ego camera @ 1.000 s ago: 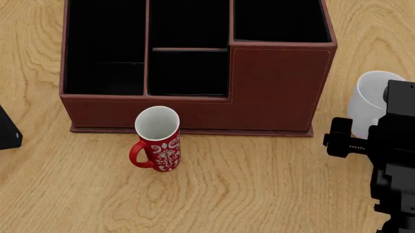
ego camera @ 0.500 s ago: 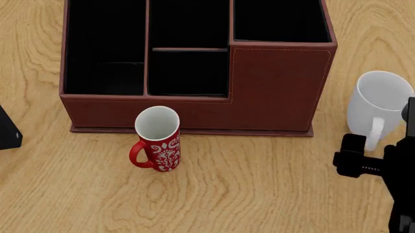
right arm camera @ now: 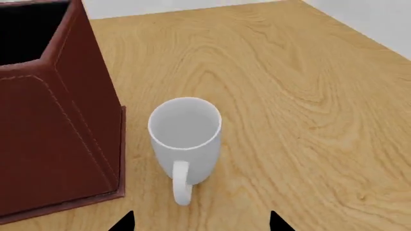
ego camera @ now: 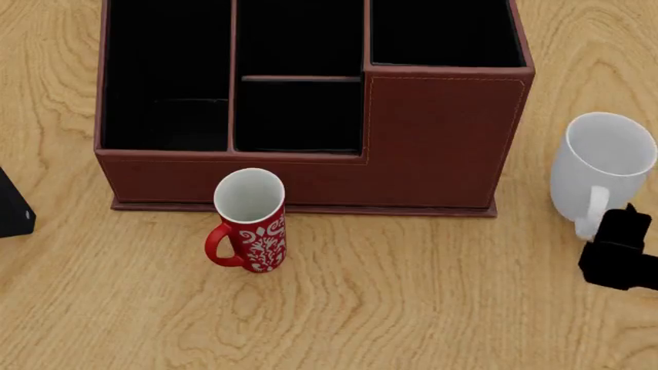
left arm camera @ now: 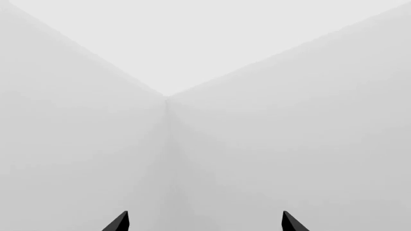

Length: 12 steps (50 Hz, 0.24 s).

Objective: Pick up the white mug and place it to the right of the caddy.

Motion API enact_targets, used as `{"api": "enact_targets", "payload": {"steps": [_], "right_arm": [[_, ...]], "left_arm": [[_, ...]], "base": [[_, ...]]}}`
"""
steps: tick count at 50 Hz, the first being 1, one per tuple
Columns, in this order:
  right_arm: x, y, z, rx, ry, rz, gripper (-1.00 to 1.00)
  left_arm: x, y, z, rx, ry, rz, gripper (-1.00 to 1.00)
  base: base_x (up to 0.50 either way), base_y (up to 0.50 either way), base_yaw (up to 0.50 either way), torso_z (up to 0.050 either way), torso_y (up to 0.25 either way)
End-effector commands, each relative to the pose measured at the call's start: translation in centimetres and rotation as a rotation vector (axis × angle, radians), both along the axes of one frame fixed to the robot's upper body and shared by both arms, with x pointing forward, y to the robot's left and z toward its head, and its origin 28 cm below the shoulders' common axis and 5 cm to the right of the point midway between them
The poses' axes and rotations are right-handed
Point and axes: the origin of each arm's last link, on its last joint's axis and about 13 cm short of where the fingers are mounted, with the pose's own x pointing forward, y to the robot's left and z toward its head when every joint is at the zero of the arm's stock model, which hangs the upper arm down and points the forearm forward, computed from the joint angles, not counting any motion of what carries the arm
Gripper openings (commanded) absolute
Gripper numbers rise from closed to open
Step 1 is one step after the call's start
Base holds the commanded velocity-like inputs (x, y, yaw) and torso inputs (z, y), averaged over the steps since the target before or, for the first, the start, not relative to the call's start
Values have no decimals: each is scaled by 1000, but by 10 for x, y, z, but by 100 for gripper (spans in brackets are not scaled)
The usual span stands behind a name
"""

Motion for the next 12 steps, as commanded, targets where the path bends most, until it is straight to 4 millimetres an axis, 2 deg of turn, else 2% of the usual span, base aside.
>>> {"api": "enact_targets", "payload": {"steps": [1,12], "right_arm": [[-18,8,15,10,-139,21,100],[-28,15,15,10,-194,37,100]], "left_arm": [[2,-1,0,2,3,-7,100],[4,-3,1,4,4,-14,100]], "base": [[0,0,0,0,0],[0,0,0,0,0]]}}
